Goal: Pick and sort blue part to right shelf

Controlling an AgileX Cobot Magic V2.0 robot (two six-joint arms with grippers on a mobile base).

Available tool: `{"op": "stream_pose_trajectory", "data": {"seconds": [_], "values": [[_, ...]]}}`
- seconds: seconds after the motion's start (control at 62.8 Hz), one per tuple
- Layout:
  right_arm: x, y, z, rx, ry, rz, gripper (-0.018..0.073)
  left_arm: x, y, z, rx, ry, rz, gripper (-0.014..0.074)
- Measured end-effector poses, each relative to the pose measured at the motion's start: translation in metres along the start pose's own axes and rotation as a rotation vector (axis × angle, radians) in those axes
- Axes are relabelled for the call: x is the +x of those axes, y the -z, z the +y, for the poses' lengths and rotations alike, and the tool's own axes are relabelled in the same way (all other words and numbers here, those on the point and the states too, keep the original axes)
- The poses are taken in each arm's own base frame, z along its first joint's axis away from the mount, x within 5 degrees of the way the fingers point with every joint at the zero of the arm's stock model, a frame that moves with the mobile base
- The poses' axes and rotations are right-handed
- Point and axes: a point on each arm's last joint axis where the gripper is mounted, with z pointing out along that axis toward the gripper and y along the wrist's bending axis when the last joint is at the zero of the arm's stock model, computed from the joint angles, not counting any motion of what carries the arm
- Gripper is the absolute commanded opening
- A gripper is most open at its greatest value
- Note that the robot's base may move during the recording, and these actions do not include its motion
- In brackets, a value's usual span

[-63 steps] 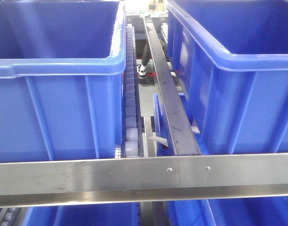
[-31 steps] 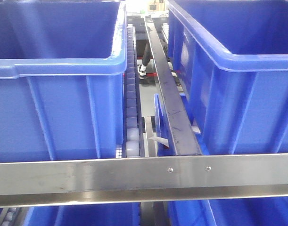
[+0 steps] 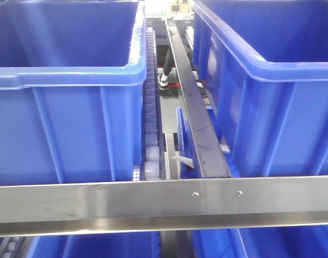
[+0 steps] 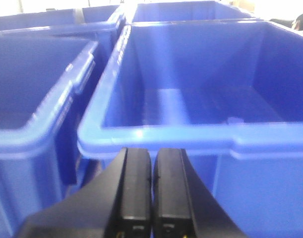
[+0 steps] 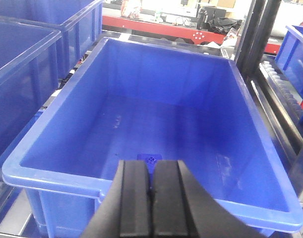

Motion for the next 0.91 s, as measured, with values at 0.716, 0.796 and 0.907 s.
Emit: {"op": "stream_pose_trajectory", "data": {"seconds": [0.716, 0.796, 0.907], "values": [[0.0000, 0.0000, 0.0001, -0.001, -0.002, 0.000, 0.0059, 0.0008, 0.0000, -0.0006, 0.010, 0.030, 0.009, 0.0123], [0.0000, 0.0000, 0.0001, -0.001, -0.002, 0.000, 0.0059, 0.0008, 0.0000, -0.0006, 0.010, 0.030, 0.009, 0.0123], [0.0000, 0.0000, 0.0001, -0.001, -0.002, 0.000, 0.0059, 0.0008, 0.0000, -0.0006, 0.010, 0.030, 0.009, 0.0123]]}}
